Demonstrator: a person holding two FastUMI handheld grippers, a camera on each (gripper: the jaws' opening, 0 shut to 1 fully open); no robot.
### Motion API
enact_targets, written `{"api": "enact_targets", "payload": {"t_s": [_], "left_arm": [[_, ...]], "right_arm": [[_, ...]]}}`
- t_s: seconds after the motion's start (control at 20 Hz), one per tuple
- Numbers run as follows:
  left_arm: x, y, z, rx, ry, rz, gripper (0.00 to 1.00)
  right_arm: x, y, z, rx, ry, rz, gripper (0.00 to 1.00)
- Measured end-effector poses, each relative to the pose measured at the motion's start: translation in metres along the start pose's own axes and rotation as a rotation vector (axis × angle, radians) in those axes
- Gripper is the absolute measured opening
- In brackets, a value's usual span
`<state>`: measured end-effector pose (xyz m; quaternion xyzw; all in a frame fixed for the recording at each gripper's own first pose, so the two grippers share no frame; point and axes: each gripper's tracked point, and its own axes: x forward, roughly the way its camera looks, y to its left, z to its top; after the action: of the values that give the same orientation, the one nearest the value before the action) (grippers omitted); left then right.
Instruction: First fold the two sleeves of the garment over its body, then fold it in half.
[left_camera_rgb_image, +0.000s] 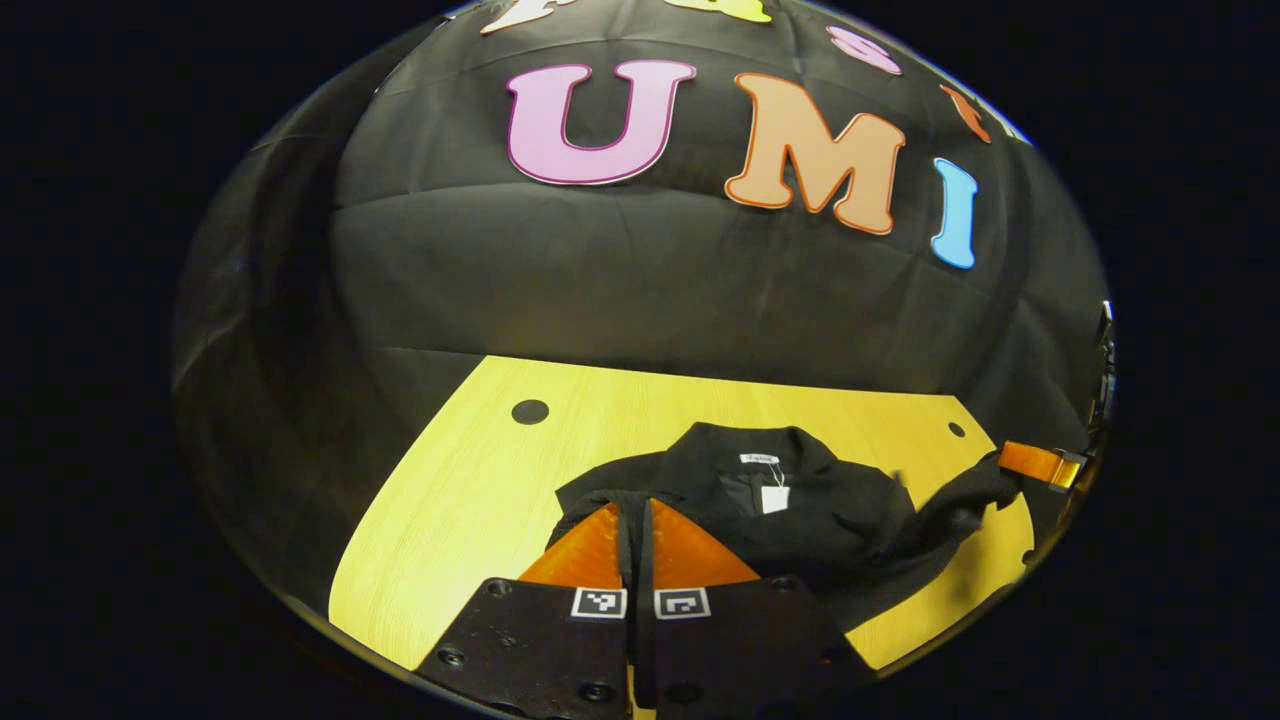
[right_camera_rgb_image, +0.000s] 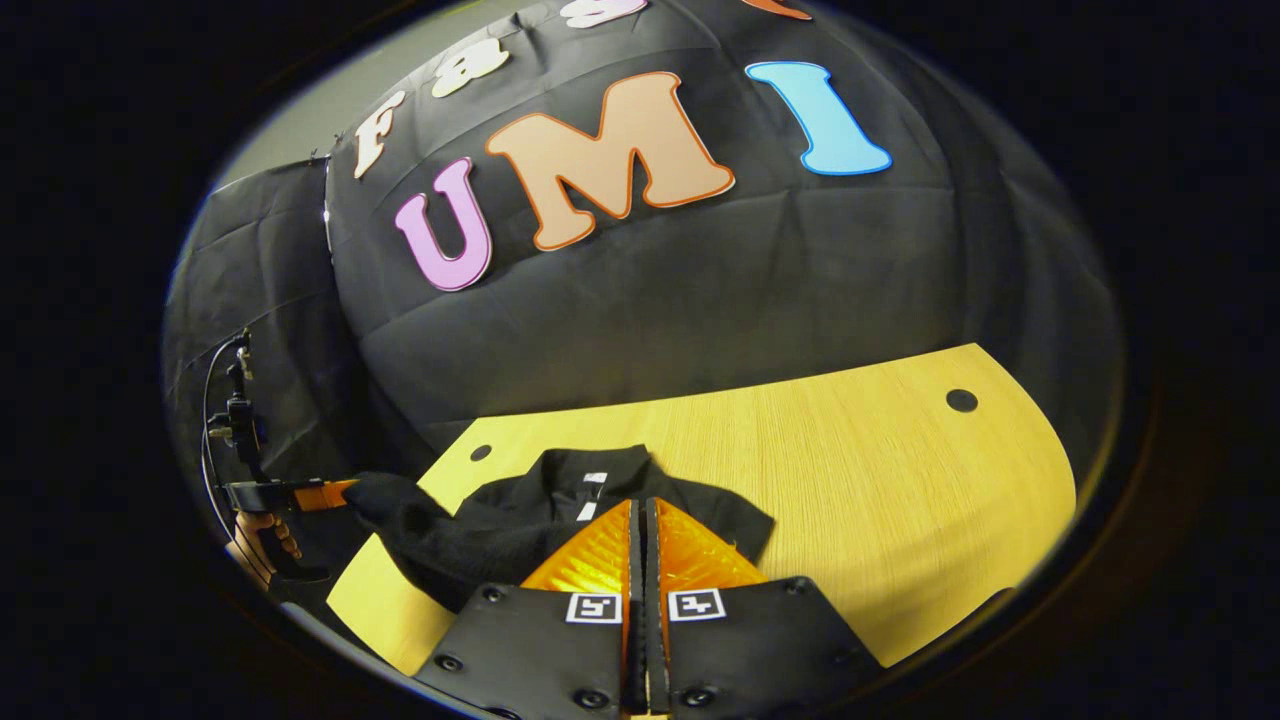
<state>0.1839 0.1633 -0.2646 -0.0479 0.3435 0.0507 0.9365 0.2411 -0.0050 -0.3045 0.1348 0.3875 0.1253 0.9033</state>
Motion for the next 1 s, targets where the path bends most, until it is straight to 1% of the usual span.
{"api": "enact_targets", "payload": {"t_s": [0.1,0.15,0.2,0.25,0.3,0.35,0.4,0.45,0.5,0.55,0.6,0.65,0.75,0.8,0.85,0.9,0.95,1.0], "left_arm": [[0.02,0.005,0.005,-0.005,0.007,0.014,0.0],[0.029,0.006,0.009,0.001,0.001,0.024,0.0],[0.039,0.008,0.011,0.014,-0.007,0.041,0.0],[0.047,0.017,0.011,0.036,-0.01,0.086,0.0],[0.052,0.024,0.014,0.055,-0.01,0.133,0.0],[0.052,0.034,0.02,0.08,-0.022,0.199,0.24],[0.049,0.04,0.02,0.099,-0.032,0.235,0.47],[0.04,0.04,0.03,0.103,-0.077,0.24,0.71],[0.03,0.03,0.044,0.089,-0.122,0.228,0.94],[0.02,0.026,0.058,0.083,-0.169,0.223,0.98],[0.004,0.025,0.069,0.084,-0.206,0.226,1.0],[-0.012,0.025,0.078,0.089,-0.246,0.233,0.94],[-0.045,0.017,0.091,0.104,-0.32,0.222,0.94],[-0.062,0.011,0.096,0.114,-0.356,0.206,1.0],[-0.081,0.006,0.102,0.128,-0.399,0.195,0.94],[-0.102,0.004,0.102,0.137,-0.426,0.189,0.93],[-0.121,0.001,0.099,0.146,-0.449,0.178,1.0],[-0.138,-0.004,0.095,0.153,-0.47,0.16,1.0]], "right_arm": [[0.018,-0.008,0.007,0.009,0.013,-0.012,0.03],[0.027,-0.013,0.008,0.017,0.016,-0.018,0.0],[0.036,-0.018,0.007,0.028,0.031,-0.03,0.02],[0.043,-0.027,0.005,0.045,0.052,-0.068,0.03],[0.047,-0.04,0.007,0.056,0.048,-0.128,0.0],[0.044,-0.047,0.009,0.069,0.019,-0.152,0.31],[0.042,-0.053,0.022,0.079,-0.015,-0.171,0.61],[0.035,-0.056,0.033,0.076,-0.058,-0.18,0.92],[0.029,-0.056,0.04,0.065,-0.086,-0.185,0.92],[0.02,-0.053,0.046,0.051,-0.112,-0.179,0.97],[0.011,-0.045,0.049,0.034,-0.139,-0.176,0.98],[-0.002,-0.041,0.05,0.015,-0.17,-0.182,0.98],[-0.032,-0.024,0.053,-0.016,-0.228,-0.194,0.98],[-0.049,-0.013,0.051,-0.027,-0.25,-0.192,0.98],[-0.067,-0.001,0.047,-0.038,-0.27,-0.188,0.98],[-0.084,0.01,0.041,-0.048,-0.289,-0.188,0.98],[-0.101,0.02,0.038,-0.058,-0.313,-0.189,0.98],[-0.117,0.031,0.032,-0.068,-0.329,-0.188,0.98]]}}
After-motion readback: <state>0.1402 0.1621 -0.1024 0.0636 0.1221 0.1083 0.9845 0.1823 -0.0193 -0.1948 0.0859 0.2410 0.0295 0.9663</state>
